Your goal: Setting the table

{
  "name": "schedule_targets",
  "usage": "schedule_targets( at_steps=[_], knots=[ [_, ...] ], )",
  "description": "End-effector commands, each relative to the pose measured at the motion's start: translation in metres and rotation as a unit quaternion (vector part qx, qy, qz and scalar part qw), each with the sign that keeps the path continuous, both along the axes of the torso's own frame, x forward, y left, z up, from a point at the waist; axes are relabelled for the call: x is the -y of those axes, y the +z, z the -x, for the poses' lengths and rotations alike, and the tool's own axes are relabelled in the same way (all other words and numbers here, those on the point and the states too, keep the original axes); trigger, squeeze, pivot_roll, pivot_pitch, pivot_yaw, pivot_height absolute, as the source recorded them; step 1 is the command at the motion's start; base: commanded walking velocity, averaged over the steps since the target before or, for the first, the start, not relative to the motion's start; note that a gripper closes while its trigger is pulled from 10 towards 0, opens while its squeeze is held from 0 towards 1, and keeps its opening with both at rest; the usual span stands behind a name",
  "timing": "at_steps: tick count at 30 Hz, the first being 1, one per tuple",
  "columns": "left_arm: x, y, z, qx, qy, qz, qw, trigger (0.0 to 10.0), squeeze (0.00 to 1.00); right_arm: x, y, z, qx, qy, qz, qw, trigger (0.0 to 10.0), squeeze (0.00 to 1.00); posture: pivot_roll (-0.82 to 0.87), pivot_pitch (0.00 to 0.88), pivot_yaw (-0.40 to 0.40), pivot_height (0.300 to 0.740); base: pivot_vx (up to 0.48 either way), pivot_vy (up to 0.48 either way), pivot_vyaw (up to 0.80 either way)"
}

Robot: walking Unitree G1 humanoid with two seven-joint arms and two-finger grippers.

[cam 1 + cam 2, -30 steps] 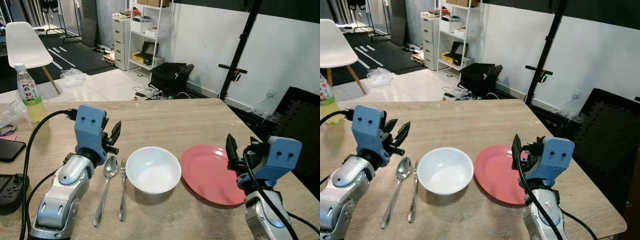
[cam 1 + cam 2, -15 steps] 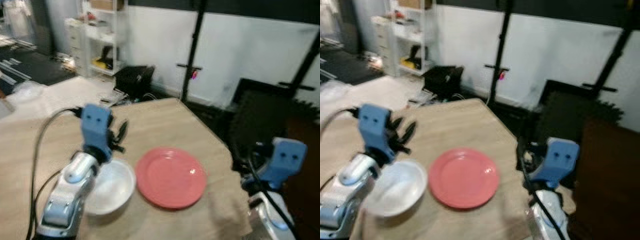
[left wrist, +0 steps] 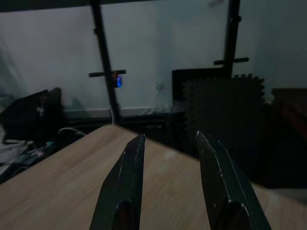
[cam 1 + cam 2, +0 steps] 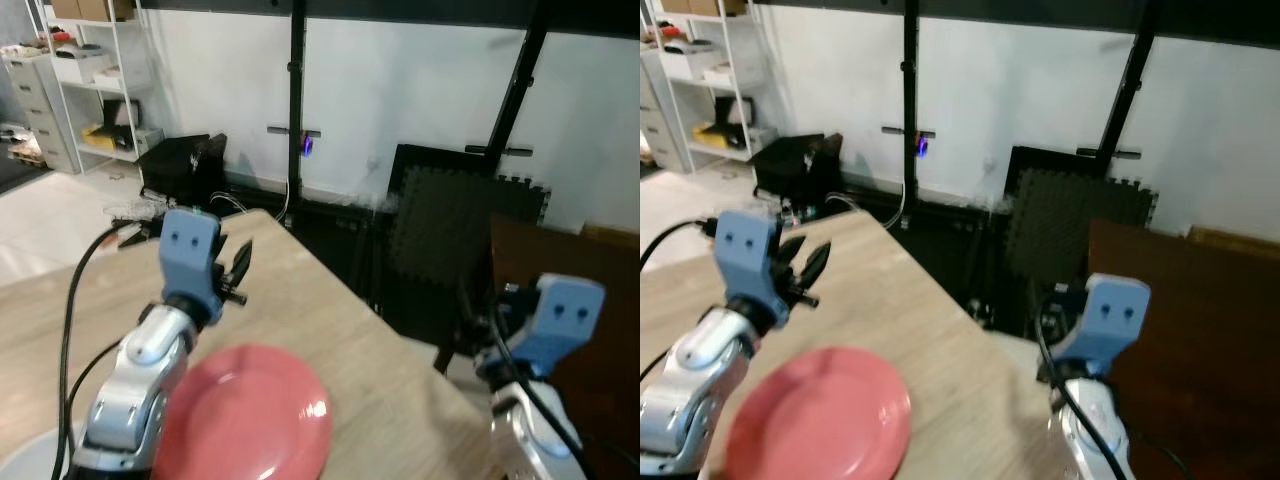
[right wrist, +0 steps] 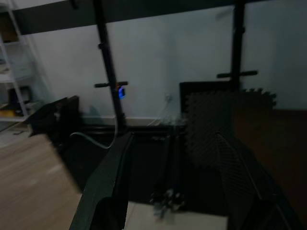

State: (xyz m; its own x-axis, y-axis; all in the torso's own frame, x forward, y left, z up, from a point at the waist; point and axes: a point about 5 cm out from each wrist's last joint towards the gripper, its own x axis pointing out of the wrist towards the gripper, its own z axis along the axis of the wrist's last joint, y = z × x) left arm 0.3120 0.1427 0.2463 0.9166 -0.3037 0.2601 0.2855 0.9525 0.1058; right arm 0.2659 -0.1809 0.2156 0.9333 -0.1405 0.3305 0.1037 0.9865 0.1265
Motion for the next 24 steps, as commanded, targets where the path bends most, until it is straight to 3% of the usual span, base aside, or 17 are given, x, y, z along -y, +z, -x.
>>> schedule_targets(
  at_steps=[1, 6, 24],
  knots=[
    [-0.0009, 0.0014, 0.0031, 0.003, -0.006, 0.006, 1.000, 10.0, 0.00, -0.0022, -0.0012, 0.0009, -0.003, 0.001, -0.001, 1.000, 10.0, 0.00, 0.03, 0.012, 0.005, 0.740, 0.000, 0.000, 0.00],
    [0.0005, 0.0013, 0.0026, 0.005, -0.009, -0.003, 1.000, 10.0, 0.00, -0.0023, -0.0016, 0.0007, -0.004, 0.000, 0.000, 1.000, 10.0, 0.00, 0.03, 0.012, 0.007, 0.740, 0.000, 0.000, 0.00],
    [0.0051, 0.0010, 0.0026, 0.004, -0.028, -0.009, 1.000, 10.0, 0.00, -0.0018, -0.0023, 0.0002, -0.006, -0.003, -0.006, 1.000, 10.0, 0.00, 0.02, 0.012, 0.010, 0.740, 0.000, -0.475, 0.00]
  ],
)
